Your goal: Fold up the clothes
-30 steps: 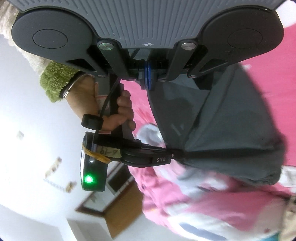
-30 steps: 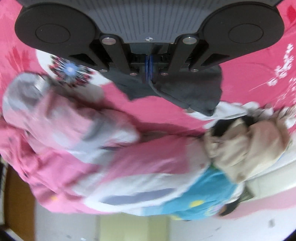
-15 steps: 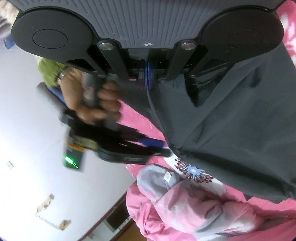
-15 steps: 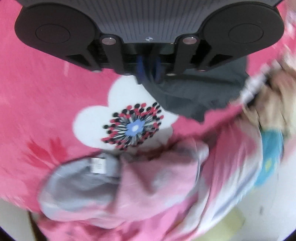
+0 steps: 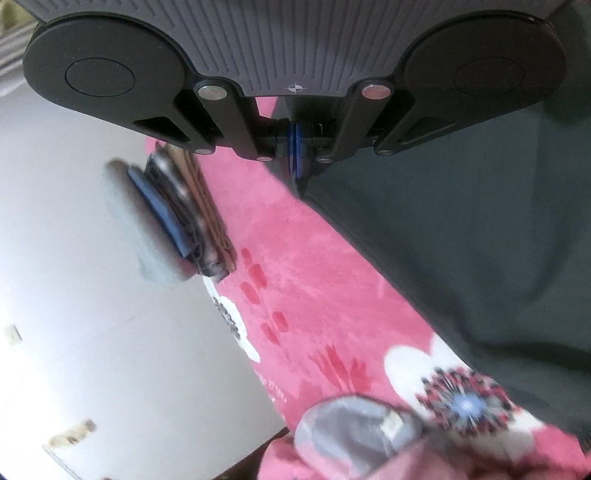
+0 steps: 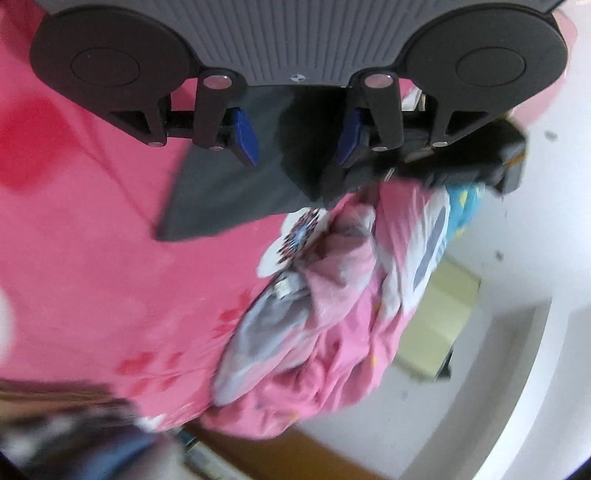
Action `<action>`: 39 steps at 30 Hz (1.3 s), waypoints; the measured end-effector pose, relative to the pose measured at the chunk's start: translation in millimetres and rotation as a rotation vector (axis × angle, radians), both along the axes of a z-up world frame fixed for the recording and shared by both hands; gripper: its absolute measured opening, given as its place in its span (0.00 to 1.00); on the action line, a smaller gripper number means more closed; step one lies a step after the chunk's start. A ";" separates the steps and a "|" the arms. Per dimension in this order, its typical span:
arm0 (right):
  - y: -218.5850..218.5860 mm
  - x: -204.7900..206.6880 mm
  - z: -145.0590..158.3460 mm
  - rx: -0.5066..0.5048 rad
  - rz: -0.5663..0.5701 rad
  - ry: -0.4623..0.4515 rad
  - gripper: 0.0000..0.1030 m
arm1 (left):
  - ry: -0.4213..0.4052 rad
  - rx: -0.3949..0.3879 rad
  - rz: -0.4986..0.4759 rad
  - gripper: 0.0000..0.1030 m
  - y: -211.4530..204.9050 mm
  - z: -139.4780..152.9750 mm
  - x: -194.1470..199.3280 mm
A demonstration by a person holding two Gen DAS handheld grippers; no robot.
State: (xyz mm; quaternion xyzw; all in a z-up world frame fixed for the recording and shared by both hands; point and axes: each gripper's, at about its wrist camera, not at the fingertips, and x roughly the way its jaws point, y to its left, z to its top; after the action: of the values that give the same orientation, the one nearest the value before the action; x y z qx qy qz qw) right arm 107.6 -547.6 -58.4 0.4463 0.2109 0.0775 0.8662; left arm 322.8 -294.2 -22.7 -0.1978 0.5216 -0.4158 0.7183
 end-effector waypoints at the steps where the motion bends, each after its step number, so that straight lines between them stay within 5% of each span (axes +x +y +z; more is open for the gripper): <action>1: -2.0 -13.5 -6.1 0.010 -0.034 -0.001 0.50 | -0.007 -0.005 -0.002 0.00 -9.1 -8.5 1.6; 5: -17.5 -44.6 -28.2 0.059 -0.109 0.022 0.49 | 0.006 0.010 0.019 0.04 -31.6 -43.2 4.2; 8: -25.1 -50.1 -32.0 0.080 -0.106 0.003 0.49 | 0.009 -0.069 0.040 0.28 -18.6 -43.3 -2.9; 11: -22.3 -41.7 -19.5 -0.021 -0.090 0.005 0.50 | -0.016 -0.151 0.071 0.40 -3.4 -27.9 -8.0; 17: 1.2 -11.2 8.0 -0.280 -0.012 -0.018 0.51 | -0.109 -0.231 0.152 0.40 28.4 13.3 -20.7; 20: 16.2 10.2 20.2 -0.410 0.017 -0.002 0.51 | -0.208 -0.179 0.144 0.40 49.7 28.4 -41.4; 26: 72.5 33.6 39.8 -0.861 0.126 -0.030 0.51 | -0.361 0.031 0.106 0.40 102.0 18.3 -102.9; 31: 117.3 70.4 22.6 -1.202 0.257 0.026 0.42 | -0.455 0.102 0.066 0.40 124.9 2.0 -156.8; 32: 117.4 76.8 20.3 -1.227 0.255 0.035 0.37 | -0.467 0.108 0.060 0.40 127.1 -0.2 -164.9; 34: 117.1 89.4 16.0 -1.274 0.249 0.052 0.08 | -0.492 0.119 0.048 0.40 131.5 -4.7 -181.1; 39: 74.9 96.8 33.2 -1.051 0.152 0.046 0.02 | -0.563 0.157 0.000 0.40 128.9 -12.6 -204.9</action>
State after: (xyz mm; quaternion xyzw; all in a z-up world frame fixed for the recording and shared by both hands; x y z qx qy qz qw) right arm 204.3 -472.7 -25.2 -0.0630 0.2720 0.0143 0.9601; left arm 117.9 -165.3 -35.3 -0.0187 0.3323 -0.4128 0.8478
